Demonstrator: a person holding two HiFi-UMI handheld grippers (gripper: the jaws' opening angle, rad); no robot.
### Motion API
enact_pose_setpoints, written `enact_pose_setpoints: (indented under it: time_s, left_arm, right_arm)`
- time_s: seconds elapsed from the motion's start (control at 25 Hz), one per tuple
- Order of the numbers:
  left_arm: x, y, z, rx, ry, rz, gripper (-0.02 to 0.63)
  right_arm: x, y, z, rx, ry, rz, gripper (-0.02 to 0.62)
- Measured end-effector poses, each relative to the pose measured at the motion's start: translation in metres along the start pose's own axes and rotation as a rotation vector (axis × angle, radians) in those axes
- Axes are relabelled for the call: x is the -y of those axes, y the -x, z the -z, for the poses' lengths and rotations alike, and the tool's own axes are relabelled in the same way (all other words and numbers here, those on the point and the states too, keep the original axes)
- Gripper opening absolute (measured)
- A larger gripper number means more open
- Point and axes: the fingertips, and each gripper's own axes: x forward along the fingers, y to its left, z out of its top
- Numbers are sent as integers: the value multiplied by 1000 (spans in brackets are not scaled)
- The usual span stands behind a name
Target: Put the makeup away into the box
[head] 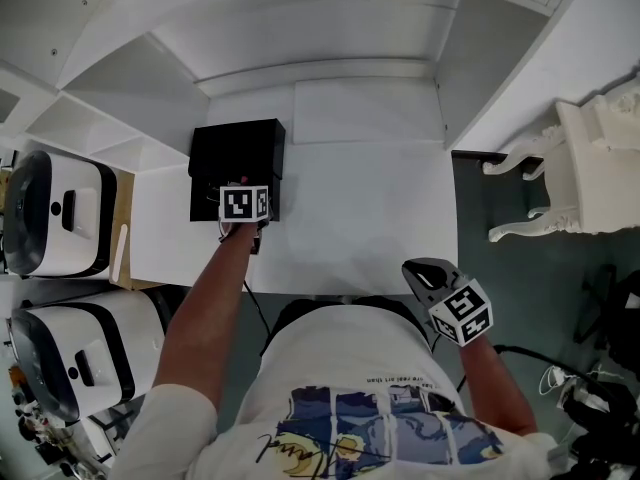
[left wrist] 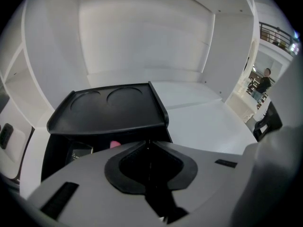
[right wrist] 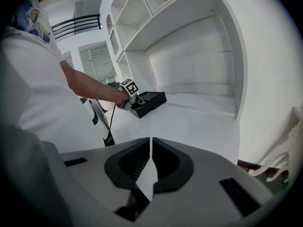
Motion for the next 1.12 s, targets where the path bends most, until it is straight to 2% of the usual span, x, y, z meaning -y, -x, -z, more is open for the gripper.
enact_pose_setpoints:
  time_s: [0.12,0.4,0.6,0.72,0.84,1.12]
  left_arm:
    - [-3,9,-4,36,2,6,89]
    - [-12,55,-5,155,43,65,89]
    - [-15,106,7,254,10,125,87]
    - [-14,144,26,301,-2,193,81]
    - [-11,180,52,332,-17,283,43]
    - [-10,248,121,344,-91,443,14]
  right_arm:
    - [-6,-2,-4,2,6,3,35]
    - [-34,-15,-14,-14,40,-14,35]
    - [-58,-32,-32,-4,65,8,35]
    - [-84,-44,-44,9,72,19,35]
    - [-115,-57,-53,18,89,22,35]
    - [-187,-83,-61,22,108,41,35]
